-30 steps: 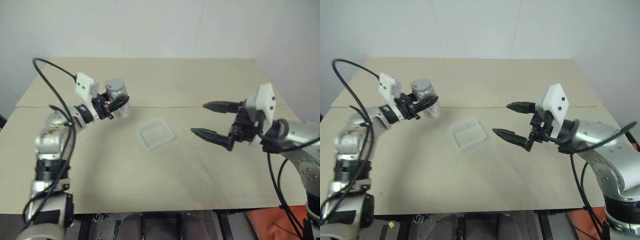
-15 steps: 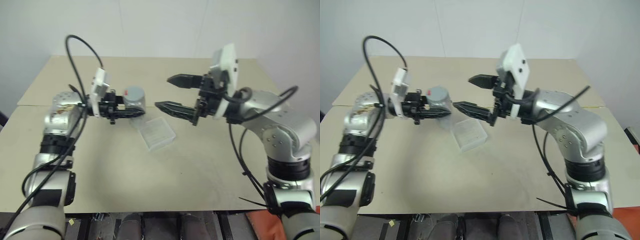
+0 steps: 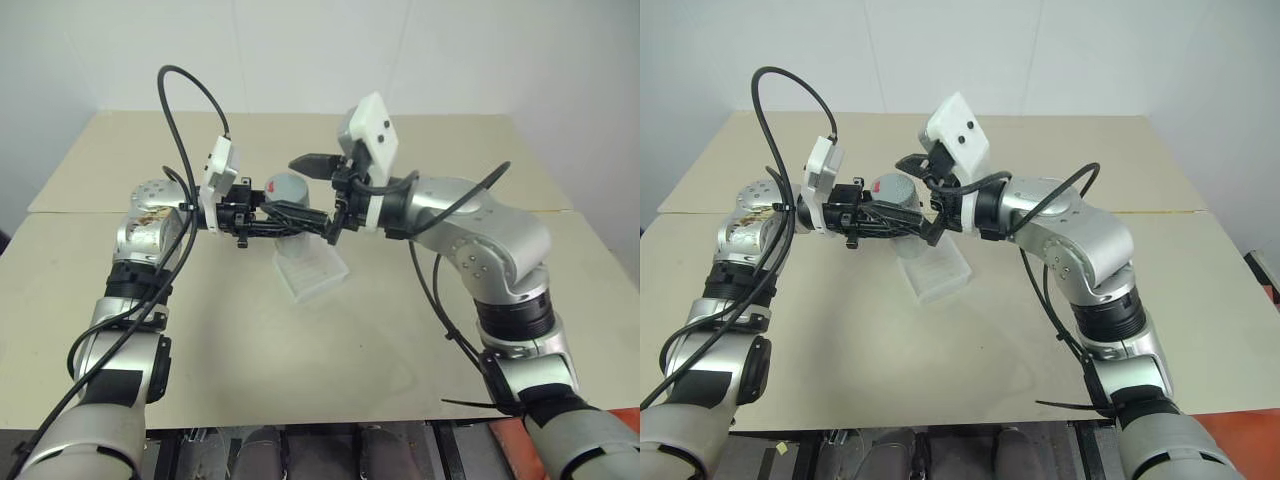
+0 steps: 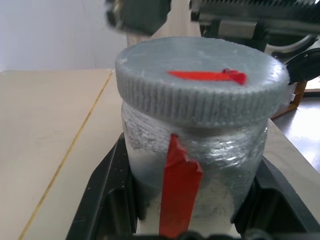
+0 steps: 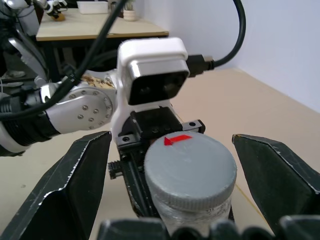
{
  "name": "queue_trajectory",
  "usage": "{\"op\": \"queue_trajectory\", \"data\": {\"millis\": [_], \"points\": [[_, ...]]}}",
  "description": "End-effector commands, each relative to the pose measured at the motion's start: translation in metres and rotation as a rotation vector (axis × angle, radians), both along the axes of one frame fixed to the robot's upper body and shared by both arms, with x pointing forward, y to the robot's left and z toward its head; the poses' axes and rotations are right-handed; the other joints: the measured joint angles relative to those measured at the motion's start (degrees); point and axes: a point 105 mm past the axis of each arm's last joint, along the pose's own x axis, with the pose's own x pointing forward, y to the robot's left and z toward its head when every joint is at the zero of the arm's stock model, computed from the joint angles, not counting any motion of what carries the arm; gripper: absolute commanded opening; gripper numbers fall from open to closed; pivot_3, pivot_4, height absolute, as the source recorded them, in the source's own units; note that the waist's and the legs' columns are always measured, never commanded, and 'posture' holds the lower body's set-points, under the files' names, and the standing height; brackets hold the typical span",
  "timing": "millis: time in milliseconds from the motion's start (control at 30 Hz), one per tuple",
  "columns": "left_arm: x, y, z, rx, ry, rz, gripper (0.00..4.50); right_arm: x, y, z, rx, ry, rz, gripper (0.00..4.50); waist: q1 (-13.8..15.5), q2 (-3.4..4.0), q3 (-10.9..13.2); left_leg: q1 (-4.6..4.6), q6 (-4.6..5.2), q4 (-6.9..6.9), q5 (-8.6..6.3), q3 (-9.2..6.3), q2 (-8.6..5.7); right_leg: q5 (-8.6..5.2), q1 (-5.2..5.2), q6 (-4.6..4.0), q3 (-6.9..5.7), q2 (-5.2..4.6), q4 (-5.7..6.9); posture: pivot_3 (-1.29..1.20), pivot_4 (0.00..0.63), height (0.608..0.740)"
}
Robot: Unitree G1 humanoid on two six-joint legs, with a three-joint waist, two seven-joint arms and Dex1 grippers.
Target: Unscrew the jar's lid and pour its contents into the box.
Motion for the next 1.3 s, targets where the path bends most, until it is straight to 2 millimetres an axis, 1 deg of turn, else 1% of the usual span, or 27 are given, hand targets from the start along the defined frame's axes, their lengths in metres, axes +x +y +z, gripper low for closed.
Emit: {"op": "queue_trajectory", "data": {"millis": [33, 300, 400, 500, 533, 667, 767, 833, 900, 967, 1067, 1167, 1233, 1300], "points": [[-0.004, 0.001, 0.014, -0.017, -0.058, -0.014, 1.94, -0.001, 0.002, 0.015, 0.028, -0.066, -0.002, 4.50, -0.2, 0.00, 0.0, 0.00, 0.00, 0.00, 0.00, 0.00, 0.00, 0.00, 0.00, 0.00, 0.00, 0.00, 0.00, 0.00, 0.150, 0.740], [-0.007, 0.001, 0.013, -0.014, -0.057, -0.014, 1.94, 0.002, 0.005, 0.014, 0.041, -0.061, -0.011, 4.50, -0.3, 0.01, 0.0, 0.00, -0.08, -0.01, 0.05, -0.01, 0.01, 0.00, -0.01, 0.00, 0.00, 0.00, -0.01, 0.00, 0.150, 0.740], [-0.008, 0.002, 0.010, -0.005, -0.051, -0.015, 1.94, 0.002, 0.006, 0.017, 0.053, -0.068, -0.013, 3.90, -0.3, 0.01, 0.0, 0.00, -0.09, -0.01, 0.05, -0.02, 0.01, 0.00, -0.01, 0.00, 0.00, 0.00, 0.00, 0.00, 0.150, 0.740], [-0.008, 0.002, 0.009, -0.002, -0.047, -0.016, 1.94, 0.002, 0.006, 0.017, 0.057, -0.069, -0.009, 2.89, -0.3, 0.01, 0.0, 0.00, -0.10, -0.01, 0.06, -0.02, 0.01, 0.00, -0.01, 0.00, 0.00, 0.00, 0.00, 0.00, 0.150, 0.740], [-0.008, 0.002, 0.009, -0.001, -0.047, -0.017, 1.94, 0.002, 0.006, 0.017, 0.058, -0.066, -0.007, 2.76, -0.3, 0.02, 0.0, 0.00, -0.10, -0.02, 0.06, -0.02, 0.01, 0.00, -0.01, 0.00, 0.00, 0.00, 0.00, 0.00, 0.150, 0.740], [-0.008, 0.002, 0.009, 0.005, -0.047, -0.021, 1.94, 0.004, 0.006, 0.015, 0.055, -0.061, 0.001, 2.76, -0.3, 0.02, 0.0, 0.00, -0.10, -0.02, 0.06, -0.02, 0.01, 0.00, -0.01, 0.00, 0.00, 0.00, 0.00, 0.00, 0.150, 0.740], [-0.012, 0.003, 0.008, 0.020, -0.047, -0.051, 1.94, 0.002, 0.006, 0.015, 0.052, -0.054, 0.044, 2.76, -0.3, 0.02, 0.0, 0.00, -0.10, -0.02, 0.06, -0.02, 0.01, 0.00, -0.01, 0.00, 0.00, 0.00, 0.00, 0.00, 0.150, 0.740], [-0.015, 0.004, 0.007, 0.029, -0.048, -0.073, 1.94, -0.001, 0.004, 0.014, 0.051, -0.051, 0.097, 2.76, -0.3, 0.02, 0.0, 0.00, -0.10, -0.02, 0.06, -0.02, 0.01, 0.00, -0.01, 0.00, 0.00, 0.01, 0.00, 0.00, 0.150, 0.740], [-0.022, 0.005, 0.007, 0.026, -0.049, -0.109, 1.94, -0.010, 0.000, 0.010, 0.037, -0.036, 0.226, 2.76, -0.3, 0.03, 0.0, 0.00, -0.09, -0.02, 0.06, -0.02, 0.01, 0.00, -0.01, 0.00, 0.00, 0.01, -0.01, 0.00, 0.150, 0.740], [-0.030, 0.005, 0.010, 0.018, -0.043, -0.151, 1.94, -0.021, -0.005, 0.006, 0.018, -0.037, 0.376, 2.76, -0.3, 0.04, 0.0, 0.00, -0.06, -0.02, 0.04, -0.03, 0.01, 0.00, 0.00, 0.00, 0.00, 0.00, -0.04, 0.00, 0.150, 0.740], [-0.047, 0.004, 0.016, 0.008, -0.015, -0.243, 1.94, -0.036, -0.018, 0.009, 0.031, -0.012, 0.661, 2.76, -0.3, 0.06, 0.0, 0.01, 0.09, -0.01, -0.05, -0.07, 0.02, 0.00, 0.02, 0.00, 0.01, -0.01, -0.05, 0.00, 0.150, 0.740], [-0.061, 0.001, 0.021, 0.003, 0.037, -0.327, 1.94, -0.042, -0.026, 0.009, 0.009, -0.015, 0.862, 2.76, -0.3, 0.09, 0.1, 0.07, 0.17, -0.02, -0.10, -0.12, 0.04, 0.00, 0.02, 0.00, 0.03, 0.03, 0.02, 0.00, 0.150, 0.740], [-0.071, -0.001, 0.021, 0.028, 0.060, -0.375, 1.94, -0.042, -0.025, 0.009, -0.004, -0.002, 0.938, 2.76, -0.5, 0.12, 0.1, 0.10, 0.19, -0.02, -0.12, -0.15, 0.06, 0.00, 0.02, 0.00, 0.04, 0.07, 0.07, 0.00, 0.150, 0.740], [-0.080, -0.003, 0.019, 0.057, 0.066, -0.414, 1.94, -0.041, -0.019, 0.008, -0.021, 0.007, 0.968, 2.76, -0.7, 0.14, 0.1, 0.15, 0.19, -0.03, -0.11, -0.21, 0.07, 0.00, -0.01, 0.00, 0.09, 0.06, 0.15, 0.00, 0.150, 0.740]]}}
